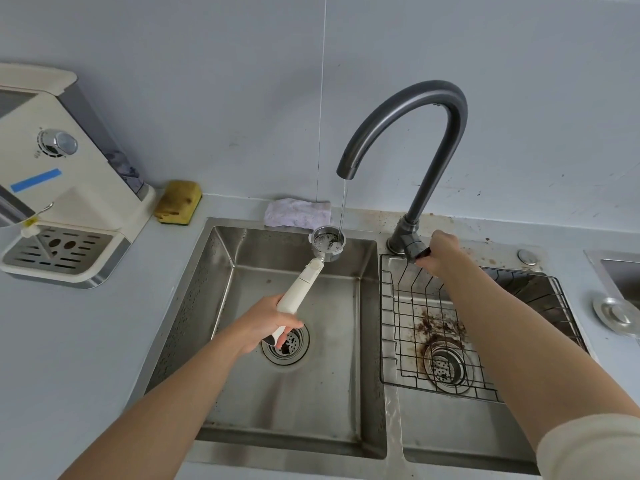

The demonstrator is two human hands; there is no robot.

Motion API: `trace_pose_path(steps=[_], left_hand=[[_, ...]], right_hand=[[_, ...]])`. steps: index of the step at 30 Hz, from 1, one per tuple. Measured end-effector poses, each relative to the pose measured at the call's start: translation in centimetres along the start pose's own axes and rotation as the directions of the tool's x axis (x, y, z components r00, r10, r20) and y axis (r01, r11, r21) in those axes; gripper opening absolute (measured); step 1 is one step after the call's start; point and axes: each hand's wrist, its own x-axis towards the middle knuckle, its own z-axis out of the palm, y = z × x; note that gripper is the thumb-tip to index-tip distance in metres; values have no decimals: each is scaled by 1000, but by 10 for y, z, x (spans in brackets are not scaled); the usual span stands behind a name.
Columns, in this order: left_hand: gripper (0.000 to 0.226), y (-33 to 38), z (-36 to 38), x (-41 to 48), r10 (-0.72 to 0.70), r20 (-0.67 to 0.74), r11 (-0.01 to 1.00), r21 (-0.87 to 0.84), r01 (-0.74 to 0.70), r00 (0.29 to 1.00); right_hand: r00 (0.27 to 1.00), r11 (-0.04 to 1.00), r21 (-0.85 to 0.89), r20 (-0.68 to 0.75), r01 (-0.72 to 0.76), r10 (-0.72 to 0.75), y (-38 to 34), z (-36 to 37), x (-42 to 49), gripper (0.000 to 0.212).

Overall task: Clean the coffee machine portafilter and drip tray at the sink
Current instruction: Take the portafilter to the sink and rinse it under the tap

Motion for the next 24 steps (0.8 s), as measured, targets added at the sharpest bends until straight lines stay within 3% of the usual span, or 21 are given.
trace_pose_path(steps=[5,9,15,21,24], left_hand=[[23,-3,0,-3,-5,24,1000,-27,6,1000],[24,-5,1,-5,3,41,999,-36,-1,999],[23,-4,5,-7,27,74,997,-70,-21,997],[23,-3,12,-9,49,98,993,-108,-39,994],[21,-4,13,-12,48,117,993,-109,-35,992]], right_hand=[[997,997,-32,-35,-63,62,7,-2,-8,26],[996,985,-151,16,-84,88,24,3,-19,37],[933,952,-283,297,-116,202,58,23,-53,50],[799,951,-299,553,-75,236,84,50,-85,20],[785,963,-258,581,-73,215,93,58,-90,6]])
